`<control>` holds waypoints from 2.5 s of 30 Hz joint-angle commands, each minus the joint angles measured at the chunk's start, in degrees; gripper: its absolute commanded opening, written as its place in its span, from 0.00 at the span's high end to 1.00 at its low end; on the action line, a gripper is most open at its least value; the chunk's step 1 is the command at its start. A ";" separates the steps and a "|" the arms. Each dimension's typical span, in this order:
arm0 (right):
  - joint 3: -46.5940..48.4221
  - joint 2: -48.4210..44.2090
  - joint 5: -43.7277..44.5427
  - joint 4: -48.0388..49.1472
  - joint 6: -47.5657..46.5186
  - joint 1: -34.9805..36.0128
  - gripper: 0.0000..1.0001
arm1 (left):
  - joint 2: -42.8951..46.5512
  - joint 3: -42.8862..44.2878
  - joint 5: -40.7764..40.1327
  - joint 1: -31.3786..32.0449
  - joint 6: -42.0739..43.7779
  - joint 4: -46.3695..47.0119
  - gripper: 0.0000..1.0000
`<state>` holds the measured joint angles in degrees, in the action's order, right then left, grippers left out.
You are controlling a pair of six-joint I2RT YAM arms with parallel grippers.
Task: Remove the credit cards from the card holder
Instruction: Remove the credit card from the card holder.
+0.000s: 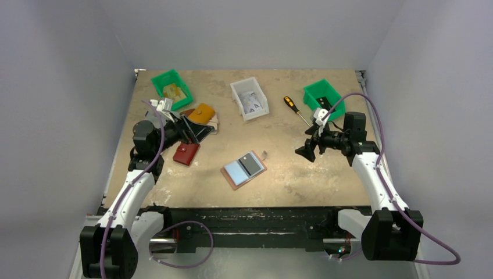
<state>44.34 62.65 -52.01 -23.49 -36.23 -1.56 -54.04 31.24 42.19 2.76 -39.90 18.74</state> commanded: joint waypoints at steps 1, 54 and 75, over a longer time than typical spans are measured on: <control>-0.07 0.26 -1.41 0.66 -1.11 -0.24 0.01 | 0.77 -0.21 0.52 0.31 -0.96 3.38 0.03; 11.87 31.74 -3.06 16.84 37.28 24.23 0.36 | -13.23 -3.40 -37.45 33.78 -14.56 3.49 0.33; 13.75 41.85 2.17 17.70 41.59 27.49 0.62 | -17.75 -15.25 -40.91 38.58 -23.51 20.54 0.56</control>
<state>56.07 103.61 -51.37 -6.63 4.60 25.87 -69.84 16.25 2.09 40.71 -62.13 33.06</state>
